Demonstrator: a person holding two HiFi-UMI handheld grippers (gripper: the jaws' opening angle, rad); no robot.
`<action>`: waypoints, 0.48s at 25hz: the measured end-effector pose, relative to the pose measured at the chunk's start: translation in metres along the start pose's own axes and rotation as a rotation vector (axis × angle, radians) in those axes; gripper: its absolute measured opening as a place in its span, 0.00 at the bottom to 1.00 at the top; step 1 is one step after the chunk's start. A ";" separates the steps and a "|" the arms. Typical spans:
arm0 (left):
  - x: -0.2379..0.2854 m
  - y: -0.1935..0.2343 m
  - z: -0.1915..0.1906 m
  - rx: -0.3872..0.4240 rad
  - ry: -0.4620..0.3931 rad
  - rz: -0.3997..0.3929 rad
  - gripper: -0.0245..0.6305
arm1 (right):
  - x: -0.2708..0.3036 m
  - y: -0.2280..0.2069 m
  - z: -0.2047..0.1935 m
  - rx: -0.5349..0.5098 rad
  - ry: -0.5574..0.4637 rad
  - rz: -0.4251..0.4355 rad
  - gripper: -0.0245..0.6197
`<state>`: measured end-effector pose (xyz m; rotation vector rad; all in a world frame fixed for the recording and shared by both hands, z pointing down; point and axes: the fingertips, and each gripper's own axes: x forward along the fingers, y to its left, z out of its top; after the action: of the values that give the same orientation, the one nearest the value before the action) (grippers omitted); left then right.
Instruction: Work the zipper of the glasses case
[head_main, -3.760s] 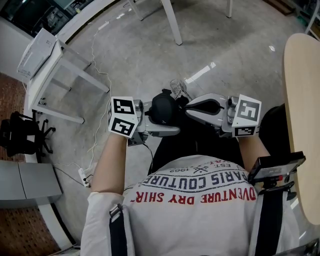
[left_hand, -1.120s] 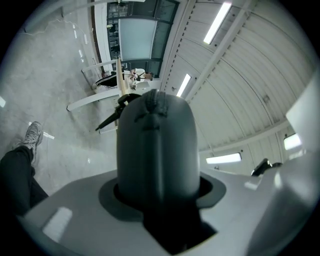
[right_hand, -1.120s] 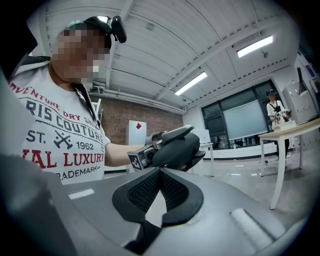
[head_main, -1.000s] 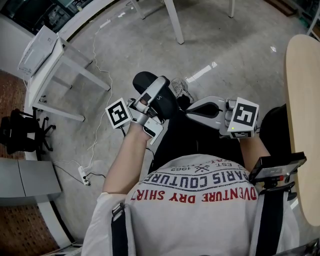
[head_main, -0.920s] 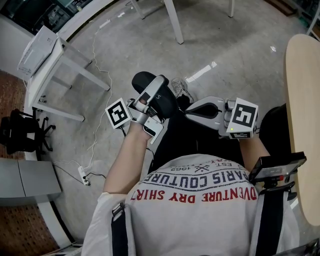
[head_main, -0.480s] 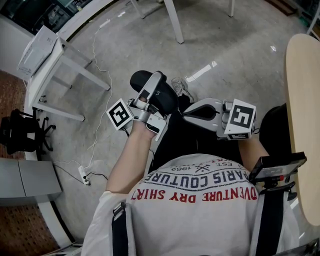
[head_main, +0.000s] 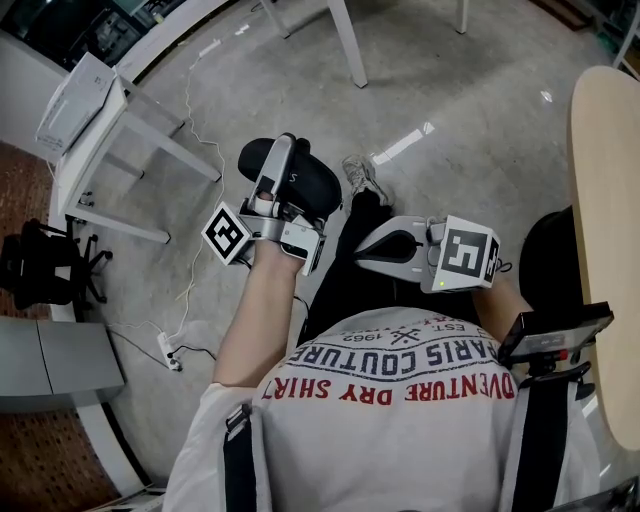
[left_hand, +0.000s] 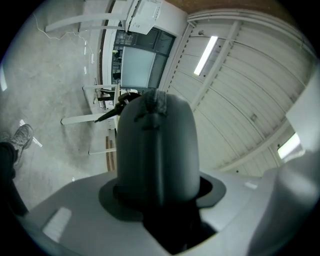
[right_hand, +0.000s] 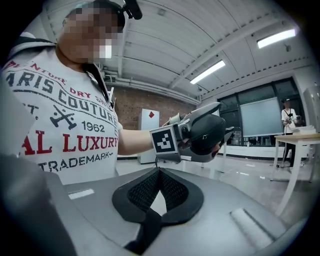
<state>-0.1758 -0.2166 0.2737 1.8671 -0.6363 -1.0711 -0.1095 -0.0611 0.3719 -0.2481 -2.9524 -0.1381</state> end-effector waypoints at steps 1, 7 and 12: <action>0.000 0.000 -0.003 0.002 0.005 -0.003 0.41 | 0.000 0.001 -0.001 -0.003 0.000 0.001 0.03; 0.000 0.000 -0.010 0.052 0.039 -0.005 0.41 | -0.001 0.002 -0.001 0.018 -0.016 0.010 0.03; -0.002 -0.009 -0.028 0.369 0.197 0.046 0.41 | -0.010 -0.029 0.002 0.082 -0.029 -0.150 0.04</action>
<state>-0.1525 -0.1980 0.2737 2.2284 -0.7965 -0.7625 -0.1047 -0.0912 0.3660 -0.0176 -2.9958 -0.0331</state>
